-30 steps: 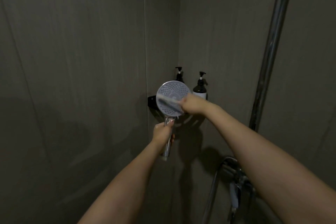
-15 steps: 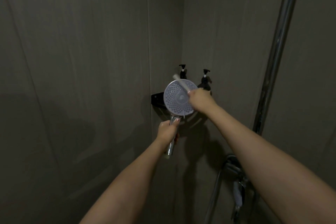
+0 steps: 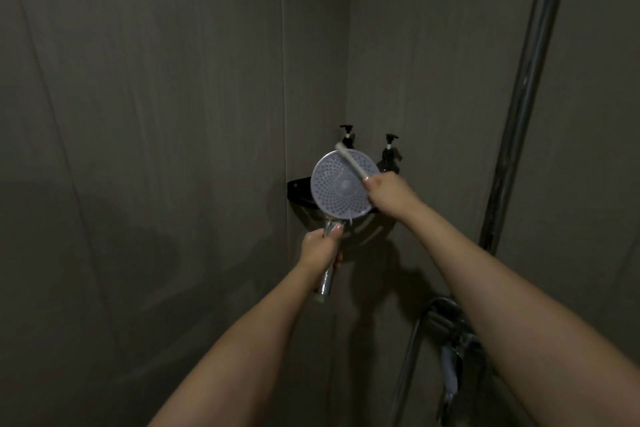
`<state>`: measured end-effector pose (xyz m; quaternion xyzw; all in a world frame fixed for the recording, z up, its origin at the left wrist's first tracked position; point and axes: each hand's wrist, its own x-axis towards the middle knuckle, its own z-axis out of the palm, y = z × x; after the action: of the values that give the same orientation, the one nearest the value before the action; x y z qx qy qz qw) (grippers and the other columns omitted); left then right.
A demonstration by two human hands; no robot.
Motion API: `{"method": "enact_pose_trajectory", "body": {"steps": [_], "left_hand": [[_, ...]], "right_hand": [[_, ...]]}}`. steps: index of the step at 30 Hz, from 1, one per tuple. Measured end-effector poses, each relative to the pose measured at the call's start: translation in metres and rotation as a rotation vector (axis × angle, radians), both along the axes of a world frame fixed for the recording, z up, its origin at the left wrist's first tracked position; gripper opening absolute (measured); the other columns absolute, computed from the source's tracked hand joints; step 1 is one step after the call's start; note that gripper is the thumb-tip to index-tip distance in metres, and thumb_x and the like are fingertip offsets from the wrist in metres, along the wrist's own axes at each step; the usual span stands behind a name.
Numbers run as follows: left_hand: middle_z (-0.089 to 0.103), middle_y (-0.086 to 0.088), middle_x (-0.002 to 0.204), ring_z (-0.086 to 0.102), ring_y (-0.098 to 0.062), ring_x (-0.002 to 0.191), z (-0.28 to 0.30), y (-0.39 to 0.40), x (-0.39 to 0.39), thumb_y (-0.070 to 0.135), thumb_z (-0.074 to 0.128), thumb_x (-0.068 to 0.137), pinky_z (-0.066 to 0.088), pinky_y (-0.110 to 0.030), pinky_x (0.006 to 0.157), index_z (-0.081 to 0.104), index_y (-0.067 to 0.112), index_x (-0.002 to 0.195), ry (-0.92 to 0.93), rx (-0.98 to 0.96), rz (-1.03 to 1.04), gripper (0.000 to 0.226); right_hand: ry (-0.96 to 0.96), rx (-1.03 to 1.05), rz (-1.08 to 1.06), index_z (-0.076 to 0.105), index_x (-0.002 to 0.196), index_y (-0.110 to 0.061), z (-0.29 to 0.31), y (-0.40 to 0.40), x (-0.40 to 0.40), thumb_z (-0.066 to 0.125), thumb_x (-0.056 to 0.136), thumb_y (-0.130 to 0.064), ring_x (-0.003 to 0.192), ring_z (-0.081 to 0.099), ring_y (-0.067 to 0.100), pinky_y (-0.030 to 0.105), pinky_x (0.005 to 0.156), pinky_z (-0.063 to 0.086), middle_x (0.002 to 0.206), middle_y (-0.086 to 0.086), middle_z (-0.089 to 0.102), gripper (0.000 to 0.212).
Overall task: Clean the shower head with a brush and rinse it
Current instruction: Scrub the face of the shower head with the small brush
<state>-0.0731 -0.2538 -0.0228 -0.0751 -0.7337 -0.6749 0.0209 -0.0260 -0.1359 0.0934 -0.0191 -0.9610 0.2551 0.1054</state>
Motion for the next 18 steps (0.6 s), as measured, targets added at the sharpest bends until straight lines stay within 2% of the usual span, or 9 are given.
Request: {"method": "enact_pose_trajectory", "body": {"steps": [2,3,4,7,10,11,13,16,18], "left_hand": [[0.05,-0.005,0.043,0.045,-0.017,0.035,0.0,-0.001,0.0,0.032,0.053,0.091,0.038,-0.023,0.043,0.051,0.012,0.061,-0.058,0.051,-0.037,0.037],[0.05,-0.006,0.045,0.045,-0.016,0.036,-0.001,-0.002,-0.001,0.037,0.05,0.093,0.039,-0.022,0.043,0.053,0.011,0.064,-0.097,0.077,-0.061,0.038],[0.051,-0.007,0.047,0.045,-0.016,0.036,-0.001,-0.004,-0.002,0.043,0.045,0.094,0.039,-0.022,0.043,0.055,0.01,0.067,-0.143,0.115,-0.09,0.044],[0.051,-0.006,0.049,0.047,-0.014,0.038,0.002,-0.007,-0.004,0.062,0.023,0.092,0.04,-0.021,0.042,0.06,0.009,0.074,-0.249,0.255,-0.17,0.068],[0.052,-0.006,0.049,0.047,-0.014,0.04,0.012,-0.007,-0.002,0.067,0.011,0.09,0.039,-0.022,0.047,0.061,0.009,0.078,-0.264,0.295,-0.249,0.077],[0.052,-0.006,0.048,0.048,-0.015,0.04,0.015,-0.007,-0.002,0.068,0.01,0.09,0.039,-0.023,0.048,0.06,0.009,0.081,-0.264,0.297,-0.26,0.078],[0.054,-0.006,0.047,0.049,-0.015,0.04,0.019,-0.004,-0.004,0.068,0.008,0.089,0.04,-0.024,0.048,0.059,0.011,0.086,-0.265,0.302,-0.271,0.077],[0.054,-0.005,0.044,0.049,-0.015,0.038,0.023,-0.001,-0.002,0.066,0.007,0.09,0.038,-0.024,0.049,0.058,0.01,0.083,-0.264,0.316,-0.295,0.077],[0.054,-0.005,0.045,0.048,-0.014,0.037,0.026,0.002,0.001,0.064,0.006,0.091,0.038,-0.024,0.049,0.059,0.009,0.08,-0.261,0.33,-0.31,0.077]], "right_hand": [[-0.183,0.005,0.093,0.062,0.077,-0.006,-0.005,0.007,0.003,0.036,0.098,-0.016,0.044,0.053,0.009,0.015,0.045,0.041,0.064,0.008,0.062,0.035],[-0.259,-0.049,0.109,0.058,0.068,-0.009,-0.006,0.01,0.006,0.036,0.098,-0.016,0.03,0.042,0.005,0.013,0.035,0.033,0.05,0.002,0.053,0.039],[-0.259,-0.124,0.111,0.058,0.065,-0.011,-0.007,0.014,0.006,0.035,0.098,-0.015,0.027,0.036,0.005,0.013,0.031,0.029,0.047,0.001,0.047,0.04],[-0.122,-0.26,0.126,0.064,0.074,-0.013,-0.009,0.027,0.002,0.038,0.097,-0.012,0.039,0.038,0.01,0.016,0.038,0.031,0.053,0.003,0.046,0.035],[-0.073,-0.195,0.193,0.068,0.086,-0.009,-0.009,0.031,0.009,0.044,0.097,-0.014,0.037,0.043,0.002,0.011,0.038,0.033,0.054,0.0,0.049,0.027],[-0.082,-0.153,0.211,0.068,0.083,-0.009,-0.01,0.032,0.011,0.045,0.097,-0.016,0.035,0.043,0.0,0.008,0.037,0.033,0.051,-0.002,0.05,0.028],[-0.089,-0.069,0.221,0.064,0.066,-0.015,-0.01,0.032,0.014,0.044,0.097,-0.026,0.033,0.042,0.0,0.007,0.038,0.033,0.041,-0.008,0.05,0.039],[-0.001,0.01,0.175,0.053,0.052,-0.019,-0.014,0.032,0.007,0.04,0.098,-0.034,0.042,0.041,0.006,0.023,0.052,0.035,0.047,-0.005,0.046,0.05],[0.011,0.04,0.138,0.047,0.052,-0.018,-0.017,0.029,0.006,0.042,0.097,-0.033,0.049,0.039,0.011,0.025,0.053,0.032,0.053,-0.001,0.044,0.048]]}}
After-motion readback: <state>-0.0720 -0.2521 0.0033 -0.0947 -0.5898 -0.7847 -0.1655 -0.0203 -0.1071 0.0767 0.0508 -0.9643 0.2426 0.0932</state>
